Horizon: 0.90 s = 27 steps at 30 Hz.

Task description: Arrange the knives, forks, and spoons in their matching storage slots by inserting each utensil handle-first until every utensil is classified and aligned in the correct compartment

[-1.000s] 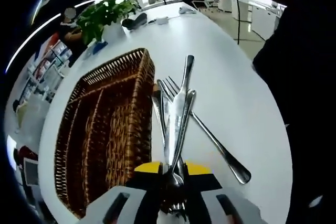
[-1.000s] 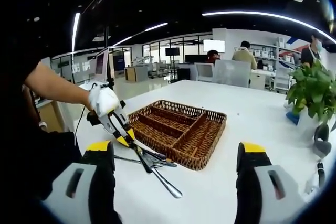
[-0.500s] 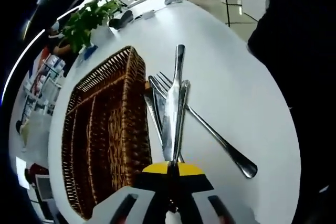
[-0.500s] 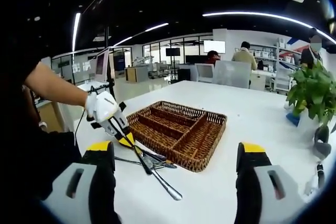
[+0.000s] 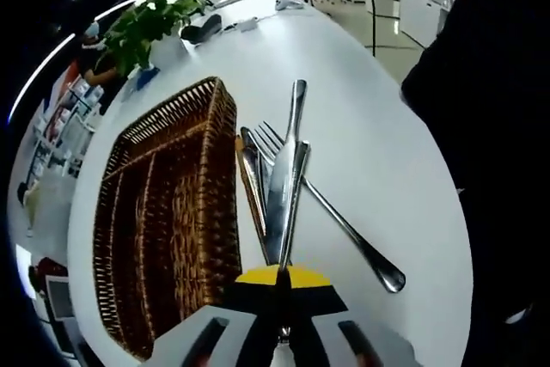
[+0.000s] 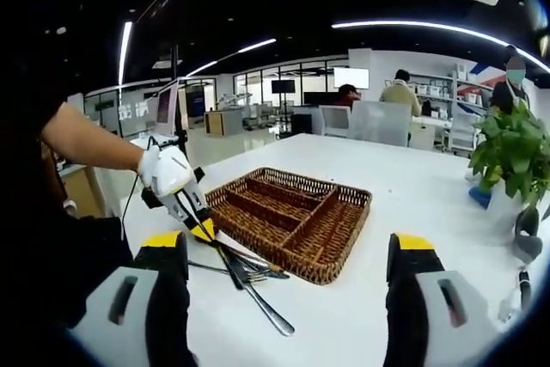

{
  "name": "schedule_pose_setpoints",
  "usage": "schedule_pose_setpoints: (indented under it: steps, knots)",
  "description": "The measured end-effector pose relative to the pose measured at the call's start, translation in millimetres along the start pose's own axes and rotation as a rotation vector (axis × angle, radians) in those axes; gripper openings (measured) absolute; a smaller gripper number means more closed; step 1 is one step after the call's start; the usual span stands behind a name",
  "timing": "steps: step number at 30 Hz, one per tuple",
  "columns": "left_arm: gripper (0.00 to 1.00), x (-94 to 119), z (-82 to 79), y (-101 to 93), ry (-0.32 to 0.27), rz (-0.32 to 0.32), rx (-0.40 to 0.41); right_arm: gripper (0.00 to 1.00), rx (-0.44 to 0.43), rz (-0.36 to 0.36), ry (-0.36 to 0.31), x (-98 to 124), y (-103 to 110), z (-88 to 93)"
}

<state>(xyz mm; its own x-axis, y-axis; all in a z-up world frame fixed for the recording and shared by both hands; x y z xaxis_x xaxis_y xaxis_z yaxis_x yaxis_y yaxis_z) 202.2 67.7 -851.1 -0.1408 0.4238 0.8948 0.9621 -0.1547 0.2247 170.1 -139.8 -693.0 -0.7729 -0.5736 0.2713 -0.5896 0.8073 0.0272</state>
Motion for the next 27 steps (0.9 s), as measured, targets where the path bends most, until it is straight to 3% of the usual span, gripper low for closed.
schedule_pose_setpoints:
  steps: [4, 17, 27]
  knots:
    - [0.07, -4, 0.5, -1.0, 0.002, 0.023, -0.011, 0.97, -0.005, 0.002, 0.005, 2, 0, 3.4]
    - [0.01, -4, -0.7, -0.1, -0.014, 0.014, -0.009, 0.97, -0.011, 0.011, 0.007, 3, -2, 5.4]
    - [0.01, 6, -3.6, -14.3, -0.025, 0.047, 0.01, 0.97, -0.009, 0.011, 0.011, 2, 0, 7.7]
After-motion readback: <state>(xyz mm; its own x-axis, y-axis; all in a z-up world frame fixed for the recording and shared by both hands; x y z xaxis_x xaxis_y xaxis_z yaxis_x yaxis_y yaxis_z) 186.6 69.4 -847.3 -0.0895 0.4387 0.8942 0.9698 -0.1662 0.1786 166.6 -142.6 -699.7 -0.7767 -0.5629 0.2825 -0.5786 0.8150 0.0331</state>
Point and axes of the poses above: the point that each gripper's makers call its tool centre point, and the gripper's own axes: x roughly backward along the fingers, y roughly to its left, z roughly out of its underside, the point moved 1 cm from there along x, roughly backward along the fingers, and after that the axes turned 2 degrees about -y, right-handed, at the moved point
